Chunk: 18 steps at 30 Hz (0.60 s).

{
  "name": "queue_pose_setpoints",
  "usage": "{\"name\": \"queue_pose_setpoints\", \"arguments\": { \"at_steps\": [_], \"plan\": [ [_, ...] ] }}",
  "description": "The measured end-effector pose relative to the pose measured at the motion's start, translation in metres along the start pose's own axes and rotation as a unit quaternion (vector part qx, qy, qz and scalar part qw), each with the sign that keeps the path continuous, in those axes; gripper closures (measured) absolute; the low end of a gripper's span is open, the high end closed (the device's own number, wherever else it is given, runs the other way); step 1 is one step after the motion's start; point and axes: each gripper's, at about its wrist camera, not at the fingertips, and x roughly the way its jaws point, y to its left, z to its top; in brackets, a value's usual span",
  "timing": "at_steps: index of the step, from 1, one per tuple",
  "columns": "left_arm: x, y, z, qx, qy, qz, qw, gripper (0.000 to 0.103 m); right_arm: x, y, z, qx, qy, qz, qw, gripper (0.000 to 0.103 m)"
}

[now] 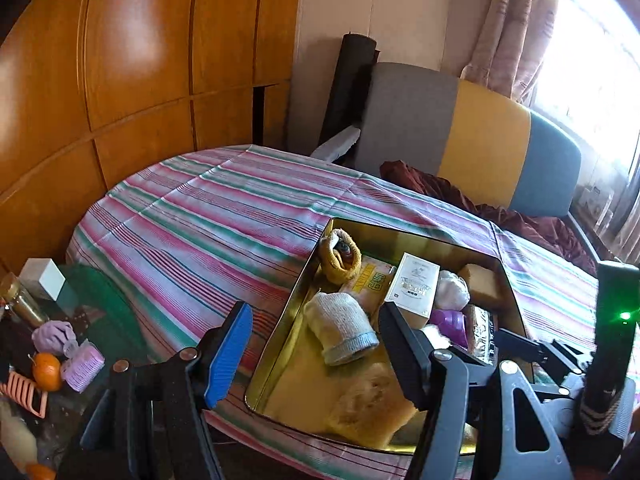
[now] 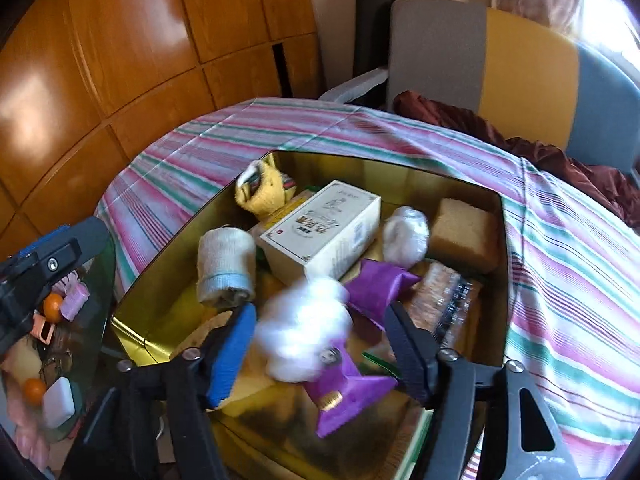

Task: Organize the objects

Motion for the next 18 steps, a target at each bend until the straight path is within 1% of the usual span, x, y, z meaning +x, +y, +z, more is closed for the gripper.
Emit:
{"name": "queue_pose_setpoints", "arguments": {
  "at_steps": [2,4,5,9,12,18],
  "plan": [
    [-0.001,0.0,0.0,0.0,0.004,-0.005,1.0,0.037,-0.006,-0.003,-0.003,0.004,-0.005,-0.004,1.0,0.031],
    [-0.002,0.0,0.0,-0.003,0.009,-0.009,0.9999,0.037,-0.013,-0.003,-0.006,0.003,-0.009,-0.012,1.0,0.023],
    [-0.003,0.0,0.0,-0.003,0.012,-0.009,0.9999,0.037,-0.016,-0.003,-0.008,0.003,-0.012,-0.016,1.0,0.021],
    [-0.008,-0.004,-0.001,0.011,0.012,0.019,0.9997,0.037,-0.033,-0.002,-0.012,0.012,-0.031,-0.033,0.999,0.002],
    [-0.011,-0.008,-0.002,0.023,0.006,0.029,0.9993,0.037,-0.044,0.001,-0.011,0.017,-0.048,-0.044,0.998,0.0],
    [-0.013,-0.009,-0.003,0.023,0.008,0.024,0.9994,0.037,-0.053,0.002,-0.007,0.022,-0.054,-0.074,0.996,0.0]
  ]
}}
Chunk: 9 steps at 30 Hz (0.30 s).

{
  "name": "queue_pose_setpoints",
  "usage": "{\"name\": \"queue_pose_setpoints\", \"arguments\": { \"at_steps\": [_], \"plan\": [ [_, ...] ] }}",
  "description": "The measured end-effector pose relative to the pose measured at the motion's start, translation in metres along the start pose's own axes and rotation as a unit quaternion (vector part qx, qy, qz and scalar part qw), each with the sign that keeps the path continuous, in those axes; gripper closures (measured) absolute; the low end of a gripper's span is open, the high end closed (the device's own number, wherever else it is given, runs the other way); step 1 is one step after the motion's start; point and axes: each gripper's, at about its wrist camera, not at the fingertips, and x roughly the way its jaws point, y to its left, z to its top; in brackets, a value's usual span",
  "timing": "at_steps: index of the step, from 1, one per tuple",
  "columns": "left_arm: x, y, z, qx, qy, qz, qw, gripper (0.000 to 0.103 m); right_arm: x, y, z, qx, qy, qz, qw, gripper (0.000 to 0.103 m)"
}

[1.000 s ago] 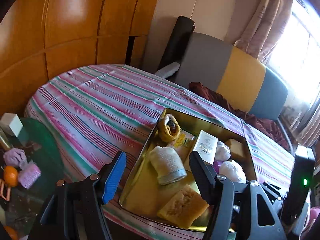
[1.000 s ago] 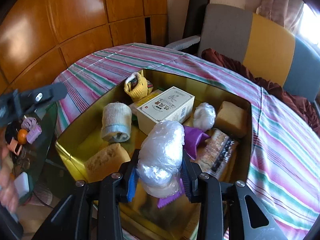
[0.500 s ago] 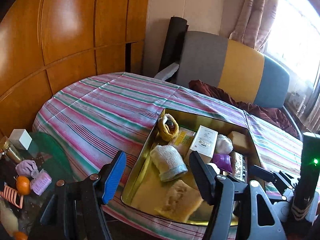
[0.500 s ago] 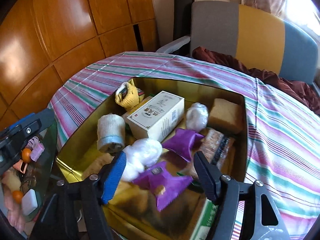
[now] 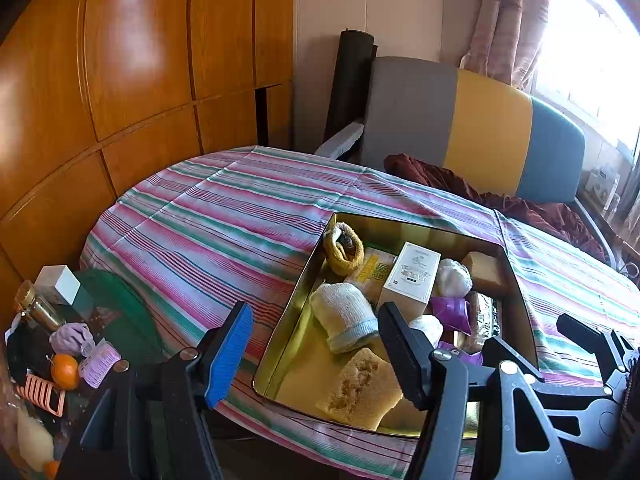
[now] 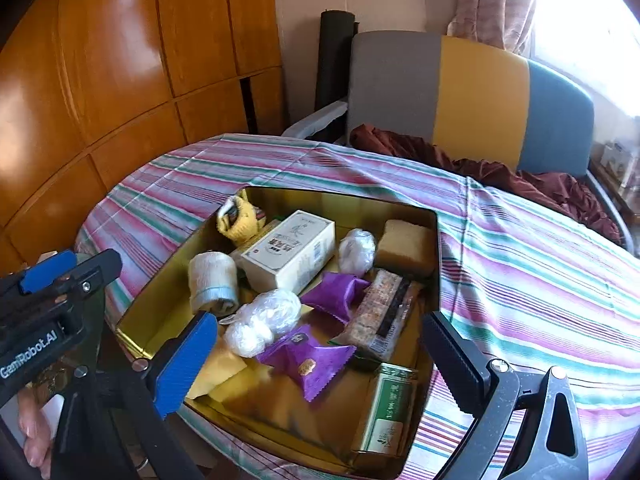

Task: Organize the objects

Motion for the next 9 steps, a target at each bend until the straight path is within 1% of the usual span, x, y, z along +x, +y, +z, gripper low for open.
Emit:
{"name": "queue_pose_setpoints", "arguments": {
  "at_steps": [5,7,9],
  "plan": [
    [0.0013,-0.0006,0.0,-0.001,0.004,-0.009,1.0,0.038,-0.0007,-0.0014,-0.0008,0.006,0.0,-0.006,1.0,0.0],
    [0.0007,-0.0006,-0.0011,-0.001,-0.003,-0.004,1.0,0.042,-0.0001,-0.0013,-0.0012,0.006,0.001,-0.007,1.0,0.0],
    [0.0011,-0.0014,-0.0013,0.003,-0.006,0.002,1.0,0.042,0.0004,-0.0009,-0.0011,0.006,0.001,-0.008,1.0,0.0]
  ]
}}
